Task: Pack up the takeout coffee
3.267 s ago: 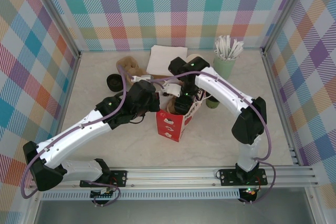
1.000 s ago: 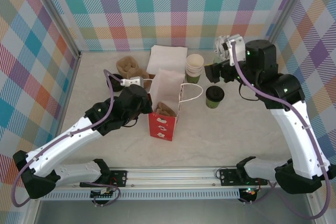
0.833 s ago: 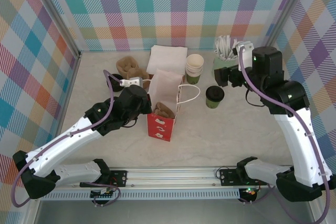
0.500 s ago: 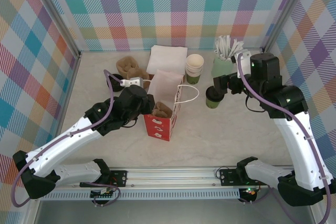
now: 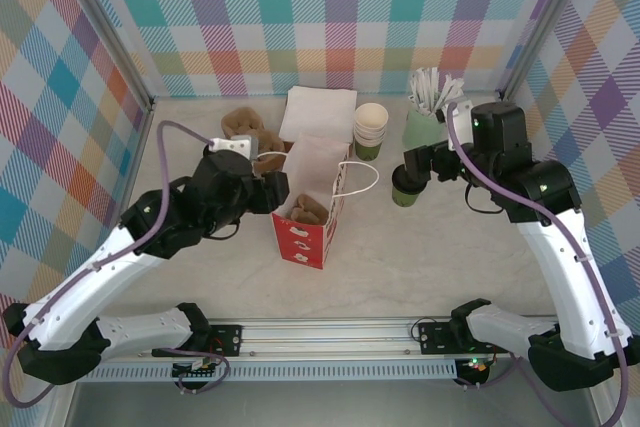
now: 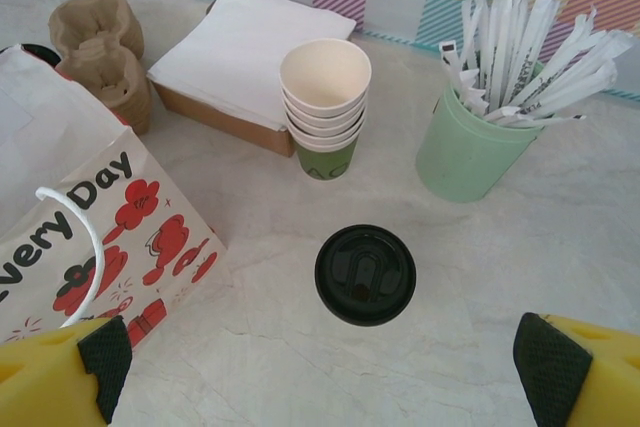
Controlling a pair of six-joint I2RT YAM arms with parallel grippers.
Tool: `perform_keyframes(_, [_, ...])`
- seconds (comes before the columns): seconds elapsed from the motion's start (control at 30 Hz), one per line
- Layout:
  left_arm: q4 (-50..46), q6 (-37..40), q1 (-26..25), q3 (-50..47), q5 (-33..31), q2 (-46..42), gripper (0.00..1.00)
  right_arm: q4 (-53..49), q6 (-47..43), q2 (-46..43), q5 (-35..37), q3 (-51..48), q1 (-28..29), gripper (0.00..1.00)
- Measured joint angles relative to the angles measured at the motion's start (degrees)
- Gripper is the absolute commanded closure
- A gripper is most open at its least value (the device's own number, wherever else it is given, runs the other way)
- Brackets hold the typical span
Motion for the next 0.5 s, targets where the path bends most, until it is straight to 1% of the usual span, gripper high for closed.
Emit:
perform_keyframes(0.1, [-4.24,2.12,0.02,6.8,0.24,2.34,0.34,0.0,0.02,0.0,-0.42,-0.48,0.0,0.0])
perform_keyframes(0.23, [-9.66,5.77,1.25,15.91,0.87,7.91,0.34,0.02,0.07,0.0,-0.9,-1.36,0.0,0.0])
perform_keyframes(0.37, [-13.35,9.9,5.57,21.33,3.67,12.85,0.33,0.02,0.5,0.0,-1.51,-2.34,0.0,0.0])
perform_keyframes(0.5, [-15.28,13.2,11.47,22.6,8.61,16.79,0.35,0.0,0.85,0.0,-2.14,-2.45,0.0,0.0])
